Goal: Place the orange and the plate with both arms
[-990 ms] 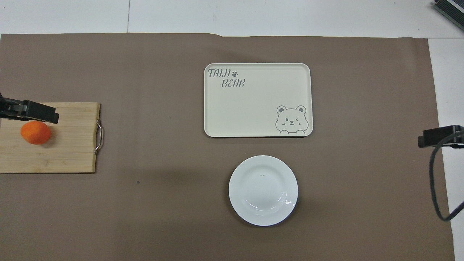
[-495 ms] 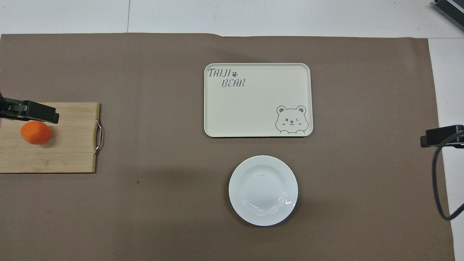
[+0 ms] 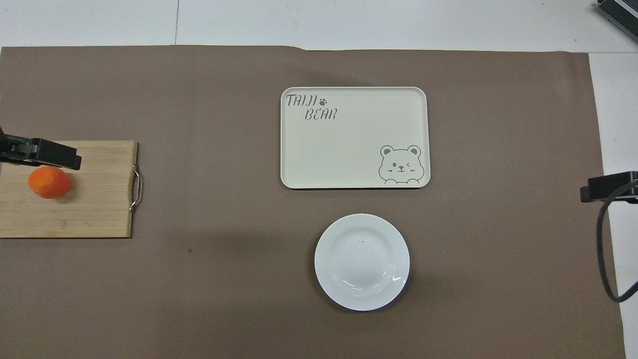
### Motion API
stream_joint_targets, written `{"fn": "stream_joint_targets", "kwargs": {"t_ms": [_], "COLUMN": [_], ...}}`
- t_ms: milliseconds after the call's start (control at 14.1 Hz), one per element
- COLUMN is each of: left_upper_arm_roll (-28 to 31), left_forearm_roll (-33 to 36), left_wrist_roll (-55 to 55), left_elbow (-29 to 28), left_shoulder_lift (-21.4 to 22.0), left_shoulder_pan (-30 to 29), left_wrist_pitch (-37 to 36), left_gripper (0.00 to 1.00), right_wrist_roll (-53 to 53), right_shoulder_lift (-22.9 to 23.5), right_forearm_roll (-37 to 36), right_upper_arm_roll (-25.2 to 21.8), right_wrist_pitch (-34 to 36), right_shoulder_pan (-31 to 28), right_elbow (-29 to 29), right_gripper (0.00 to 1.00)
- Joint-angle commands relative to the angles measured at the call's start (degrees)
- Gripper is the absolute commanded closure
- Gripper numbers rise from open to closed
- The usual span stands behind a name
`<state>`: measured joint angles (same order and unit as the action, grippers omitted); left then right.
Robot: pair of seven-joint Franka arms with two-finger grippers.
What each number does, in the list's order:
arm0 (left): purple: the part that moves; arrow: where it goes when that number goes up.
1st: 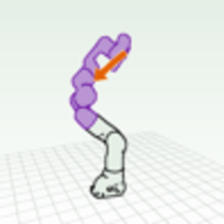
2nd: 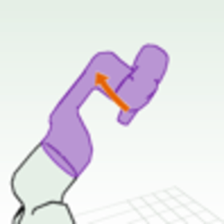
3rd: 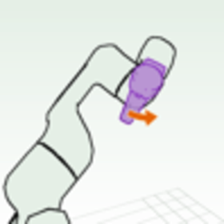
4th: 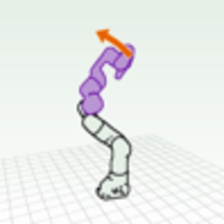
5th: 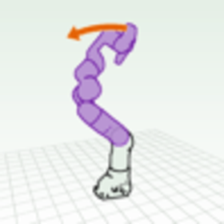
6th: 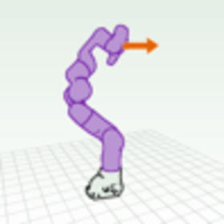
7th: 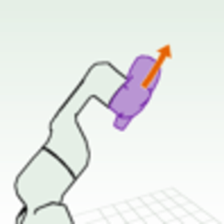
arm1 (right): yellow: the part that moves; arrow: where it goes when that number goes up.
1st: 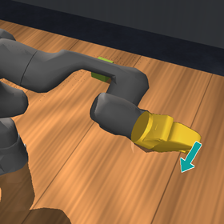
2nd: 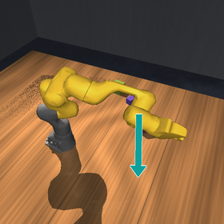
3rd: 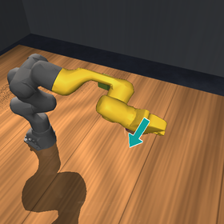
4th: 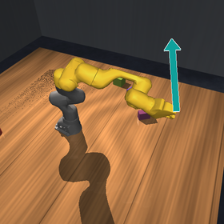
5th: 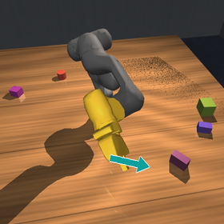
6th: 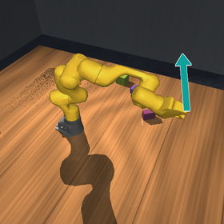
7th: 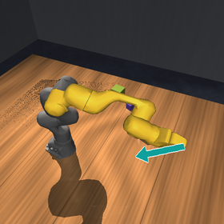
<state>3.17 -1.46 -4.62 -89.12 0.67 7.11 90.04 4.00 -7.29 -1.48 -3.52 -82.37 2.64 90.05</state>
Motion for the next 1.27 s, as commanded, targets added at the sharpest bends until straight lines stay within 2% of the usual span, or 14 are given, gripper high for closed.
{"fn": "stream_joint_targets", "kwargs": {"t_ms": [0, 1202], "left_upper_arm_roll": [0.3, 0.3], "left_forearm_roll": [-0.9, -0.9], "left_wrist_roll": [-0.5, -0.6], "left_elbow": [-0.5, -1.0], "left_shoulder_lift": [0.7, 0.8], "left_shoulder_pan": [0.0, -0.3], "left_wrist_pitch": [0.1, 0.8], "left_gripper": [0.0, 0.0], "right_wrist_roll": [-1.2, -1.1], "right_shoulder_lift": [-0.6, -1.1], "right_forearm_roll": [0.3, 0.3], "right_upper_arm_roll": [0.1, 0.2], "right_wrist_pitch": [-0.1, -0.2], "right_shoulder_pan": [-0.6, -0.6], "right_elbow": [0.6, 1.1], "right_gripper": [0.0, 0.0]}}
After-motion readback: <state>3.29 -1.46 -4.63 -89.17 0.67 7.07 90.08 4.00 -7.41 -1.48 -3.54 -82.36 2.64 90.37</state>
